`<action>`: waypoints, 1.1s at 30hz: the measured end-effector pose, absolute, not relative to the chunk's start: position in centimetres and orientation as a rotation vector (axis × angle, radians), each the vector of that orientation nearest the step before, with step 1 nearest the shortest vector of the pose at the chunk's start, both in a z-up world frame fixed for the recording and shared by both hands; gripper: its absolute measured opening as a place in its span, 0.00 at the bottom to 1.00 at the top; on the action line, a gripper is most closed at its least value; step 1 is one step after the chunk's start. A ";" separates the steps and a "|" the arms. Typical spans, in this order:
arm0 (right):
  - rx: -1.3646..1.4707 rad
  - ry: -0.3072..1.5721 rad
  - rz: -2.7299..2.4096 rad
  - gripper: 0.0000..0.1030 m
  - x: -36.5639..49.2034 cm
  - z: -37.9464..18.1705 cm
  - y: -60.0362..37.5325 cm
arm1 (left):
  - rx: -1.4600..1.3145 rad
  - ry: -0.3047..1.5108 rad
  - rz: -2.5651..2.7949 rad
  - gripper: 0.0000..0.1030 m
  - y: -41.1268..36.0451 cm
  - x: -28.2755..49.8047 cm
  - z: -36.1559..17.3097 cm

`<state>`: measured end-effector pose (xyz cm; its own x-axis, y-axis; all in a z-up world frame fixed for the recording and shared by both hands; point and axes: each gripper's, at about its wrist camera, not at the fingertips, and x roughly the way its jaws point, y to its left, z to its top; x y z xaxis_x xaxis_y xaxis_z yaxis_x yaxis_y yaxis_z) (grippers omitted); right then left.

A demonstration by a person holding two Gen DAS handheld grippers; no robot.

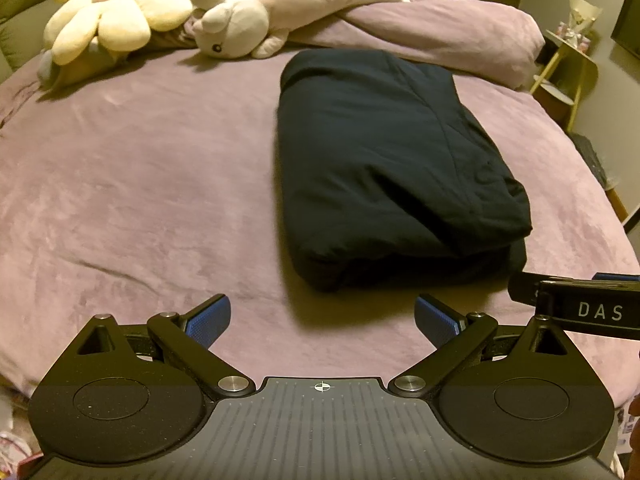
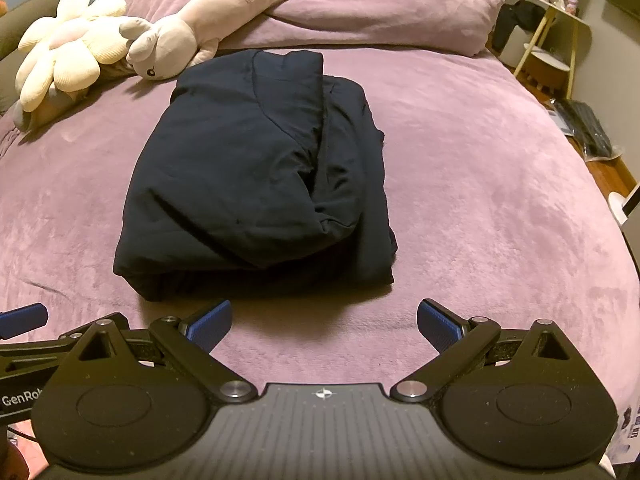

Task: Fold large clothes

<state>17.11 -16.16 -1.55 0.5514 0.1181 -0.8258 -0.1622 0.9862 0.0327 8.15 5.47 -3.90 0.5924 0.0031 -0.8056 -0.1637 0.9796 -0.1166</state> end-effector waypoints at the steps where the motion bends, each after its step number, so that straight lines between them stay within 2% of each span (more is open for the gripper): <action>1: -0.048 0.972 0.165 0.96 17.1 -1.5 -16.2 | -0.184 0.934 0.098 0.98 5.5 8.2 -3.9; 33: -0.036 0.952 0.148 0.96 17.0 -1.6 -16.4 | -0.173 0.942 0.084 0.98 4.7 8.3 -4.0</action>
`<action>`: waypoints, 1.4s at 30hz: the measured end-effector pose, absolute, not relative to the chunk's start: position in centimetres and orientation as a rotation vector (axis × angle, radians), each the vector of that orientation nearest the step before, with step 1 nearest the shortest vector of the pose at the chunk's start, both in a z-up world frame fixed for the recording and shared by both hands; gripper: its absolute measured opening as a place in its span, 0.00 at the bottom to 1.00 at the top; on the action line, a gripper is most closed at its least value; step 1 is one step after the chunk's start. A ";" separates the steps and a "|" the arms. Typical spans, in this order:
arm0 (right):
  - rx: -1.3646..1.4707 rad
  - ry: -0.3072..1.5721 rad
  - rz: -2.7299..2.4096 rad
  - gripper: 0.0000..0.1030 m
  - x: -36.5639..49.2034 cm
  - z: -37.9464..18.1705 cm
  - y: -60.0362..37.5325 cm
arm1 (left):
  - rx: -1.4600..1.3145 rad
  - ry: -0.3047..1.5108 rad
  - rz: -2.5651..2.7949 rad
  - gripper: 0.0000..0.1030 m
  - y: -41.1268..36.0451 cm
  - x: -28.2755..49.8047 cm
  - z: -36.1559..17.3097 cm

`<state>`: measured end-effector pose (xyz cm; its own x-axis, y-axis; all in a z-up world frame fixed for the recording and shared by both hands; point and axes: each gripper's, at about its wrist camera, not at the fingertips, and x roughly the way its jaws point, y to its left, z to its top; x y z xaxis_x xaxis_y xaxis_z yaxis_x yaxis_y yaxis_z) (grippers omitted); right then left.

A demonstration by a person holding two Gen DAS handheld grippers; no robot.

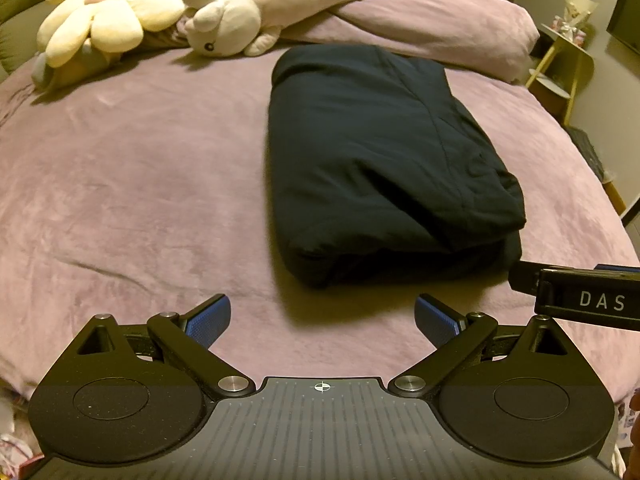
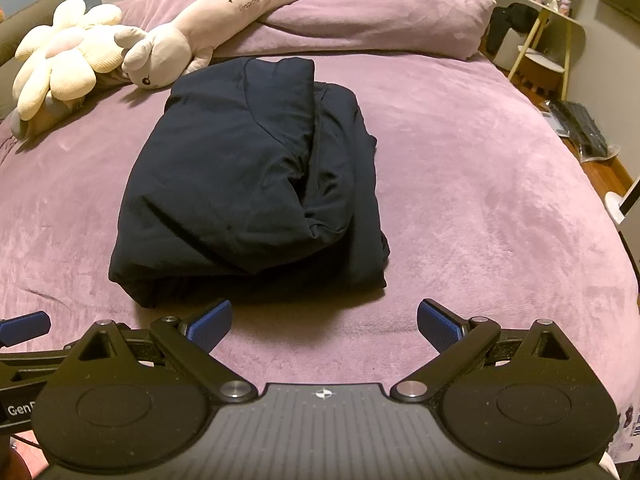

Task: Fold large clothes

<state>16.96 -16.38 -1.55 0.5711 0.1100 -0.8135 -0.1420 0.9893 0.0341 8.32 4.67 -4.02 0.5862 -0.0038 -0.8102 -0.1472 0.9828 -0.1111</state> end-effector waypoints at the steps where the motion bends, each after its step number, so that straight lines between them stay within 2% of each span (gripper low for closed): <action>1: -0.037 0.951 0.149 0.96 16.9 -1.5 -16.3 | -0.174 0.941 0.084 0.98 4.6 8.3 -4.0; 42: -0.050 0.913 0.123 0.96 16.9 -0.9 -16.6 | -0.140 0.927 0.072 0.98 4.1 8.0 -3.5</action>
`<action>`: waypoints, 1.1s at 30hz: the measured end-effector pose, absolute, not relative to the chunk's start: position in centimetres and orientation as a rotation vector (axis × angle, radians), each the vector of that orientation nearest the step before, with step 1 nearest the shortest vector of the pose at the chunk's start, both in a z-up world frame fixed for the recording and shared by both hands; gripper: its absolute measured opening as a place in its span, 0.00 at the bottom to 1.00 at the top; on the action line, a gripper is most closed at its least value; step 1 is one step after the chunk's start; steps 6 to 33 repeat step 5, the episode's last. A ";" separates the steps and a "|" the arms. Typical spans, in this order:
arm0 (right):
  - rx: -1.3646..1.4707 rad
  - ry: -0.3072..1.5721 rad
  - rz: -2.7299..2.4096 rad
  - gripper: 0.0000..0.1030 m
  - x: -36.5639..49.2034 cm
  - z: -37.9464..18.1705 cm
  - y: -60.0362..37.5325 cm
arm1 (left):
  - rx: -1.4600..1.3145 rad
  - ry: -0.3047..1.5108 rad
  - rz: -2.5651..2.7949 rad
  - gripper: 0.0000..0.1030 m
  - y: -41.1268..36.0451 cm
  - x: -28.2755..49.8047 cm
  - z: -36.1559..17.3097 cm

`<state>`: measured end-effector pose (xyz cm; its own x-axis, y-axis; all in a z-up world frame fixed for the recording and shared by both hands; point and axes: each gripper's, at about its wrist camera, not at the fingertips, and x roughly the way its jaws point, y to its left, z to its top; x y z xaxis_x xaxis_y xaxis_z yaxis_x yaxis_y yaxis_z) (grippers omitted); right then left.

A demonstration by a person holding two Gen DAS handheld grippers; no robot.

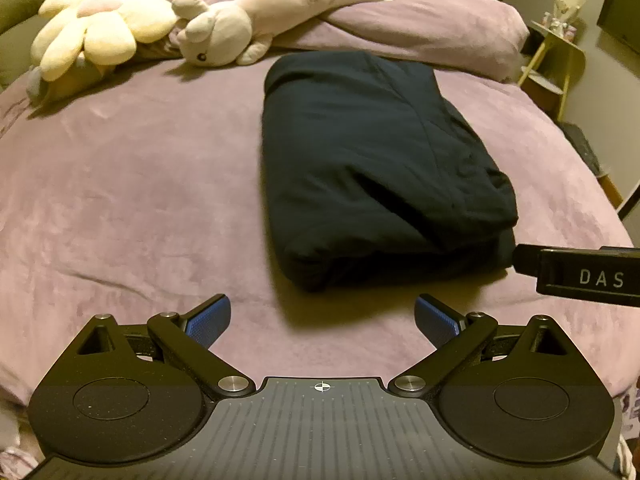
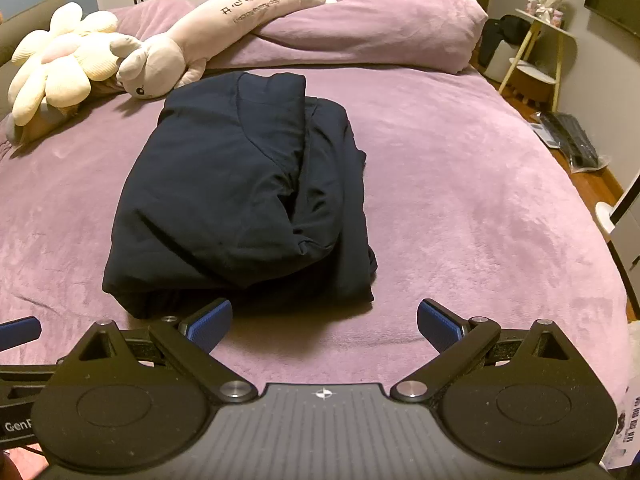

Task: Fold large clothes

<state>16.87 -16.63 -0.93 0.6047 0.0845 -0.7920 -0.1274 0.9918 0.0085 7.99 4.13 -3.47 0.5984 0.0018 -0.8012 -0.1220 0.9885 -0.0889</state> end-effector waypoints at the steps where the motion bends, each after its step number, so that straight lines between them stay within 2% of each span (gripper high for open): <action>1: -0.050 0.913 0.121 0.96 16.9 -0.9 -16.6 | -0.136 0.929 0.074 0.98 4.1 8.0 -3.5; 33: -0.051 0.908 0.114 0.96 16.9 -0.9 -16.6 | -0.129 0.929 0.073 0.98 4.1 8.1 -3.5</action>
